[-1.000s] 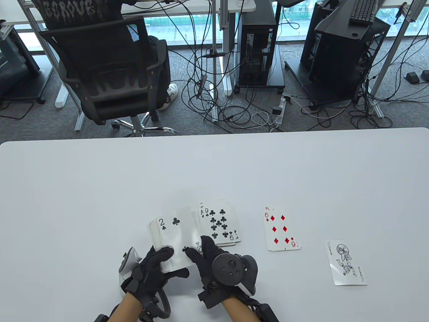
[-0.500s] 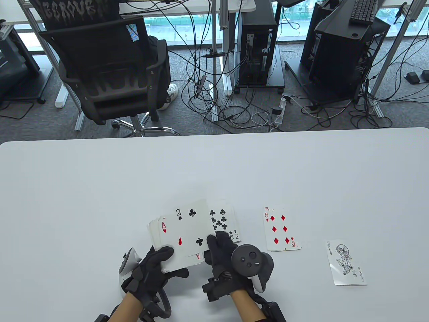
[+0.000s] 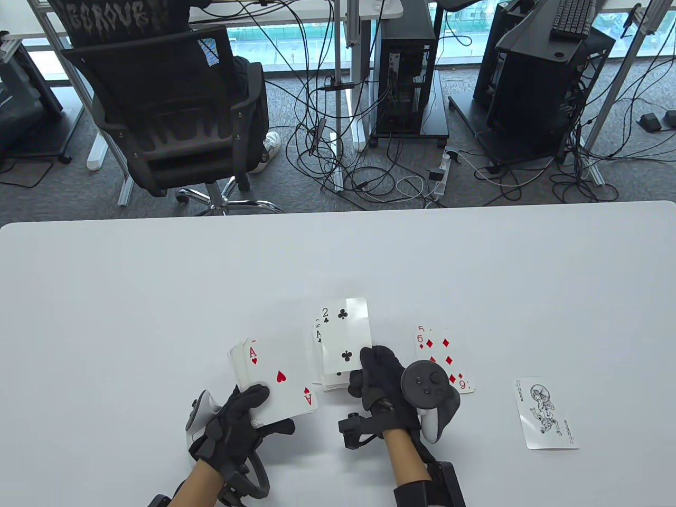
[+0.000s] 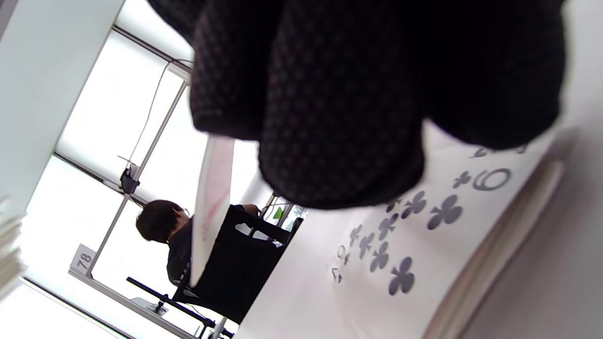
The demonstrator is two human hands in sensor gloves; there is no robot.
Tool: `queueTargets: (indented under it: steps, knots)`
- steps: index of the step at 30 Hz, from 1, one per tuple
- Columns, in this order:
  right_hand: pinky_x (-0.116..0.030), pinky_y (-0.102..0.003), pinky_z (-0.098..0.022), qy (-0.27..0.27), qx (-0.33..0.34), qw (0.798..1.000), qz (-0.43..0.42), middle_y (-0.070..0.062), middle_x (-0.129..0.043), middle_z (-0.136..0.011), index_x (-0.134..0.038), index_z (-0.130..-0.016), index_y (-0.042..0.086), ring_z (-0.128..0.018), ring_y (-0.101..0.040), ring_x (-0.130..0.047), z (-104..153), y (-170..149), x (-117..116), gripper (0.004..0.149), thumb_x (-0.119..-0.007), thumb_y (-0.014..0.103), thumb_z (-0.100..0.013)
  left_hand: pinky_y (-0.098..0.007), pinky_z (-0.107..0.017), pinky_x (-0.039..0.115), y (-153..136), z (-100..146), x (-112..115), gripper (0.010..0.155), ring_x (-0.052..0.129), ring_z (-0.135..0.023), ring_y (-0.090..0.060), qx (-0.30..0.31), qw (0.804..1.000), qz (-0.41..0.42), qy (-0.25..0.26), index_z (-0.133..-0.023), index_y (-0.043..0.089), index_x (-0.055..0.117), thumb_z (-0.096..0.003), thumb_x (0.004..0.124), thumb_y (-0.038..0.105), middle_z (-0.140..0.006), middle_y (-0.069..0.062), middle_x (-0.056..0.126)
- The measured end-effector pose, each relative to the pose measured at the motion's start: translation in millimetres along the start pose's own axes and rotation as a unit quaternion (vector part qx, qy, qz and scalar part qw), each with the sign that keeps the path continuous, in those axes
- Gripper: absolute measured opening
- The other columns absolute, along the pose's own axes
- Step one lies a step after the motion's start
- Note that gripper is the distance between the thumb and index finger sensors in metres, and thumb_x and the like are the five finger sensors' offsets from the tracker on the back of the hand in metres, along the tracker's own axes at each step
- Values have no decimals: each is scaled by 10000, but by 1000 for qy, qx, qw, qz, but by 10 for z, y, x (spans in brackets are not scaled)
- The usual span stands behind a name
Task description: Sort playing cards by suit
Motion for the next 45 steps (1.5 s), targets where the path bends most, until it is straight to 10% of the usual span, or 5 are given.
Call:
queueTargets:
  steps: [6,23,36,45]
  knots:
    - [-889,-401,-176,57,-71,987,134,-34,-945,-333,-758,-703,-121,-164,-182,-1000,-262,-41,-242,402,-663,229,-531,-396,-552,837,15,1,0,556,709,-1009,-280,3,1000,5,3,-1077,371,382,-619,687,454,-1137,56,537]
    - [-878,-398,-164,95,-66,854,507,-11,-923,-318,-788,-677,-116,-141,-161,-974,-320,-36,-616,496,-699,348,-524,-394,-554,836,-1,9,-11,555,706,-1011,-278,-5,1000,9,12,-1078,371,381,-621,684,455,-1138,59,534]
    - [-871,-452,-213,75,85,970,214,-81,-944,-393,-732,-754,-150,-220,-242,-998,14,571,-349,535,-650,336,-545,-395,-554,835,0,7,-17,553,705,-1012,-279,-4,1000,8,11,-1077,373,382,-621,684,455,-1138,59,534]
    - [-840,-520,-288,120,148,978,82,-165,-915,-521,-636,-838,-190,-347,-336,-981,282,829,-344,678,-645,423,-547,-397,-557,832,32,4,-15,555,702,-1013,-281,2,1000,2,7,-1078,373,379,-622,685,453,-1140,59,530]
Point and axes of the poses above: the tracker on the back of each hand, its own y axis roughly to the thumb side, its own z axis roughly from the fingertips to the wrist, x = y × z, the point moved 5 cm from there along -z, roughly from the wrist to the fingertips
